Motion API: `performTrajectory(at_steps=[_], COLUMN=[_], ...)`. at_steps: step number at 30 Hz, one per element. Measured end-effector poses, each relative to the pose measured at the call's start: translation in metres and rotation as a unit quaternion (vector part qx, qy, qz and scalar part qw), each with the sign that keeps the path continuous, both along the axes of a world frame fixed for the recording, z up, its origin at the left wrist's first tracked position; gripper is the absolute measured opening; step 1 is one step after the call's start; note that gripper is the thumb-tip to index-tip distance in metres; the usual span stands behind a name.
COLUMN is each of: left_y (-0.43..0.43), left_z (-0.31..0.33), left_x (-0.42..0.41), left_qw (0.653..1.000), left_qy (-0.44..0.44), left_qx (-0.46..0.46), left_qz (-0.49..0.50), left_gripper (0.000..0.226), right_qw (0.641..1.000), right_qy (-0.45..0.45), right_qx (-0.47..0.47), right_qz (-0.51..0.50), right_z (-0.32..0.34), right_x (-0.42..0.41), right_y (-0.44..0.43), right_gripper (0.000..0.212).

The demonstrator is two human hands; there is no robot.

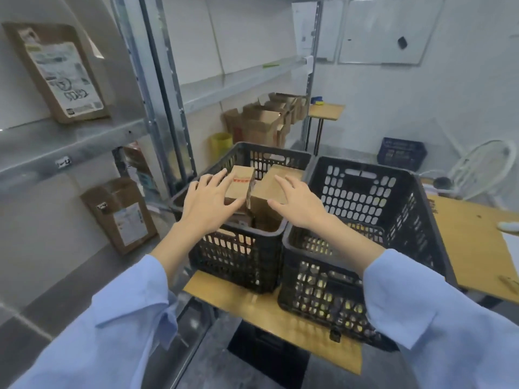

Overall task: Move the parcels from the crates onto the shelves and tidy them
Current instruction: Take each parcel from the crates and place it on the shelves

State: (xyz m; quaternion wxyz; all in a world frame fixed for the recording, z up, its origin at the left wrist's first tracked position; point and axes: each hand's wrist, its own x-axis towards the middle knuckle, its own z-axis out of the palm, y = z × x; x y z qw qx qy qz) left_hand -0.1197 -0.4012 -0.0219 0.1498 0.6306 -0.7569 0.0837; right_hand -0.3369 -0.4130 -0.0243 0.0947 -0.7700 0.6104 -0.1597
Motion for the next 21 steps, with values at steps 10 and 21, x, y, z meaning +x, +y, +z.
performTrajectory(at_steps=[10, 21], left_y=[-0.149, -0.238], left_z=[-0.065, -0.117], left_x=[0.06, 0.072], left_qw=[0.99, 0.97], left_qy=[0.059, 0.118], left_qx=[0.123, 0.202], left_qz=[-0.03, -0.067], left_gripper=[0.079, 0.097], right_qw=[0.996, 0.984], right_qy=[-0.04, -0.106], right_qx=[0.081, 0.138], right_qz=[-0.019, -0.029], right_z=[-0.058, -0.114], right_x=[0.061, 0.098], right_y=[-0.124, -0.21], right_gripper=[0.075, 0.096])
